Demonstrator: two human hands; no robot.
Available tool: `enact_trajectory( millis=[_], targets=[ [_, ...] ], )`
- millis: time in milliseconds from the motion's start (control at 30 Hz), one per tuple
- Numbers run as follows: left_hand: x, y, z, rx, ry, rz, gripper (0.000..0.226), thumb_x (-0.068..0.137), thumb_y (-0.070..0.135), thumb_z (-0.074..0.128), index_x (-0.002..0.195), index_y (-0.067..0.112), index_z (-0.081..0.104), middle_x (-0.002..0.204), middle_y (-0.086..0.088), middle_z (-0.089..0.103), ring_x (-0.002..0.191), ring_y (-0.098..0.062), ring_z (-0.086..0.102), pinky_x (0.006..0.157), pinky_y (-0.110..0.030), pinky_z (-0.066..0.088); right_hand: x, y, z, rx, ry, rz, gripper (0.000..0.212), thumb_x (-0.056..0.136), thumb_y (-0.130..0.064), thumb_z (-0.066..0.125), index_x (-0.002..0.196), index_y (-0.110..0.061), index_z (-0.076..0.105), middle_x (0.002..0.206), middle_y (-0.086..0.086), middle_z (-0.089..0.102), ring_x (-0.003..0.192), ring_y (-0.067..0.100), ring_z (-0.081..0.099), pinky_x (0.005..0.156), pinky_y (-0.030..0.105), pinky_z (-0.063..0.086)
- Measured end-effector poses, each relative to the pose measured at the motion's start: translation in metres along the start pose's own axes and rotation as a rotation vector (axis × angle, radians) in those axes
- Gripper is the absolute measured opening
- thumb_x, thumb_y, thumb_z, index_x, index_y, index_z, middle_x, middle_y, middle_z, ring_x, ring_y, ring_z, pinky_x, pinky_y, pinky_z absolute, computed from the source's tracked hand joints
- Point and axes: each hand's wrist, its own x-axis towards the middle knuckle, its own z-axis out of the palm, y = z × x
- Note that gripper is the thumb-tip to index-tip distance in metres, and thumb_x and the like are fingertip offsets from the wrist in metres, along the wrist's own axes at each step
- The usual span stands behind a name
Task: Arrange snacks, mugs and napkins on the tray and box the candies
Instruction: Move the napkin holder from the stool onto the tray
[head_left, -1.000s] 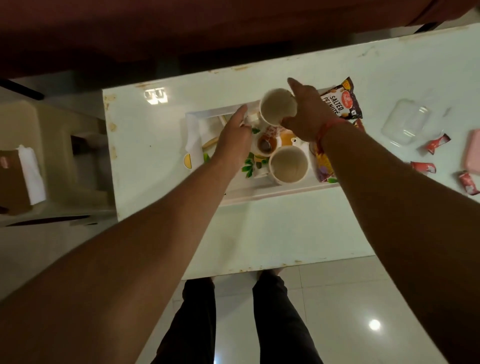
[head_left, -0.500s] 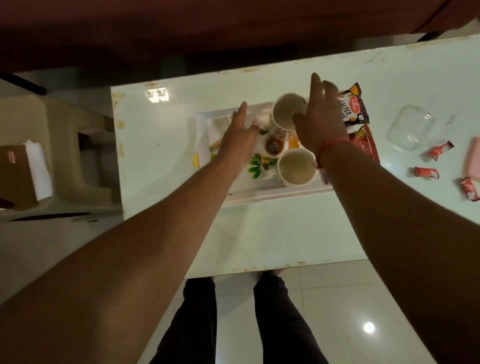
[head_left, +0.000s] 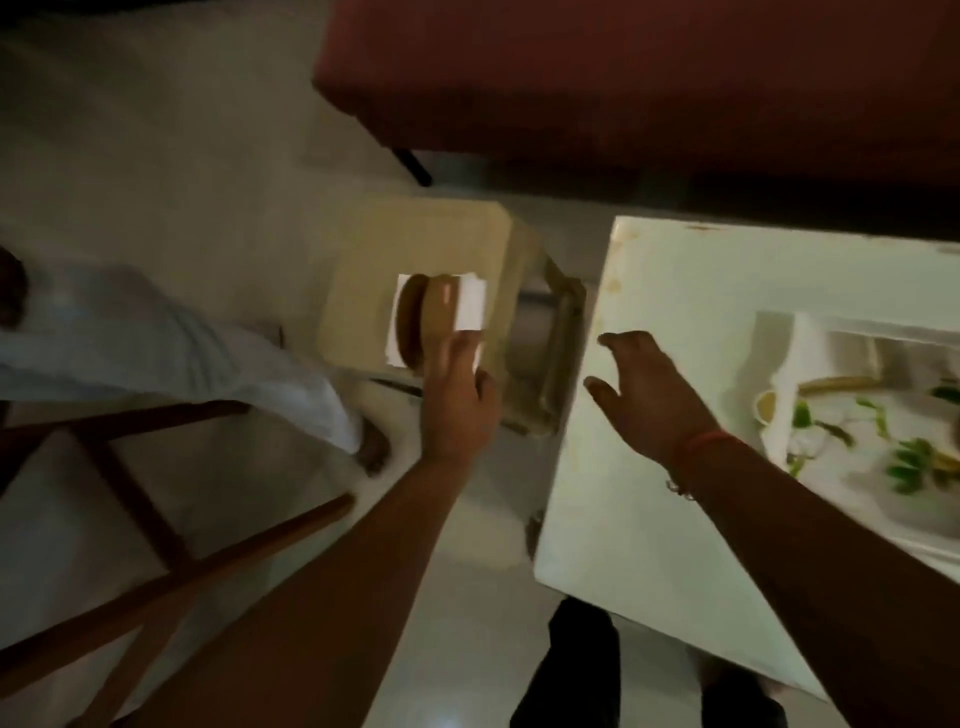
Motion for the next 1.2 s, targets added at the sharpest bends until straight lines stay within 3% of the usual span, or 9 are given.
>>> enact_trajectory(
  millis=[167,267,433,600,833,933,1033,1133,1200],
  targets=[
    [0.047,-0.085,-0.060,-0.031,0.329,-0.285,0.037,0.087,0.016,0.049,0.123,0.015,0.058,0.124,-0.011,0.051,0.106,-0.026,0.055,0.094,-0.040,0.047,0.055,-0.110,0.060,0.234,-0.135,0.051,0.052,0.097,-0.026,0.055,0.144,-0.009,0.039,0.147,0.016,0.041,0.129,0.032,0.046,0.107,0.034,0.036],
    [0.072,-0.101,-0.067,-0.347,0.128,-0.463,0.037,0.100,0.018,0.043,0.136,0.012,0.049,0.138,-0.008,0.048,0.117,-0.014,0.049,0.097,-0.022,0.036,0.077,-0.151,0.083,0.362,-0.134,0.128,0.051,0.099,-0.023,0.051,0.146,-0.009,0.036,0.149,0.014,0.039,0.130,0.031,0.048,0.110,0.035,0.037],
    [0.091,-0.092,-0.065,-0.542,-0.166,-0.569,0.049,0.104,0.044,0.026,0.138,0.019,0.051,0.138,-0.001,0.055,0.124,-0.015,0.049,0.110,-0.032,0.035,0.094,-0.181,0.098,0.488,-0.143,0.213,0.044,0.097,-0.008,0.048,0.141,-0.008,0.043,0.140,0.009,0.052,0.123,0.024,0.052,0.092,0.022,0.039],
    [0.088,-0.072,-0.063,-0.594,-0.135,-0.588,0.047,0.104,0.045,0.026,0.134,0.023,0.055,0.127,0.002,0.061,0.116,-0.013,0.056,0.097,-0.025,0.041,0.086,-0.184,0.102,0.632,-0.125,0.152,0.048,0.093,-0.004,0.049,0.139,-0.013,0.044,0.136,0.005,0.056,0.119,0.024,0.059,0.099,0.036,0.050],
    [0.020,-0.010,-0.037,-0.643,-0.065,-0.415,0.030,0.103,0.044,0.031,0.124,0.037,0.053,0.121,0.016,0.060,0.110,0.005,0.055,0.090,-0.017,0.043,0.020,-0.138,0.078,0.755,0.064,0.089,0.047,0.094,-0.001,0.052,0.127,-0.035,0.049,0.112,-0.020,0.058,0.105,-0.003,0.058,0.094,0.023,0.050],
    [-0.023,0.039,-0.006,-0.674,-0.178,-0.385,0.028,0.103,0.043,0.032,0.124,0.040,0.050,0.120,0.012,0.060,0.106,0.008,0.055,0.083,-0.014,0.043,-0.025,-0.085,0.061,0.718,0.122,0.178,0.061,0.085,0.007,0.049,0.132,-0.032,0.048,0.128,-0.011,0.056,0.112,0.002,0.057,0.095,0.024,0.051],
    [-0.058,0.085,0.036,-0.695,-0.312,-0.359,0.032,0.102,0.044,0.033,0.125,0.033,0.053,0.127,0.004,0.060,0.112,-0.003,0.057,0.092,-0.024,0.047,-0.069,-0.029,0.033,0.670,0.198,0.296,0.071,0.082,0.011,0.048,0.138,-0.033,0.044,0.128,-0.012,0.053,0.114,0.002,0.054,0.096,0.023,0.050],
    [-0.087,0.134,0.072,-0.712,-0.440,-0.345,0.047,0.098,0.050,0.034,0.136,0.027,0.050,0.135,0.004,0.055,0.120,-0.009,0.055,0.103,-0.035,0.047,-0.104,0.020,-0.004,0.667,0.301,0.348,0.057,0.090,0.004,0.050,0.116,-0.047,0.047,0.108,-0.022,0.058,0.097,-0.014,0.056,0.079,0.006,0.046],
    [-0.102,0.167,0.094,-0.713,-0.531,-0.318,0.042,0.102,0.042,0.034,0.139,0.027,0.047,0.138,0.005,0.052,0.120,-0.007,0.053,0.105,-0.032,0.045,-0.123,0.053,-0.025,0.663,0.343,0.390,0.044,0.093,-0.008,0.054,0.115,-0.046,0.050,0.105,-0.021,0.060,0.092,-0.014,0.058,0.073,0.006,0.046]
  ],
)
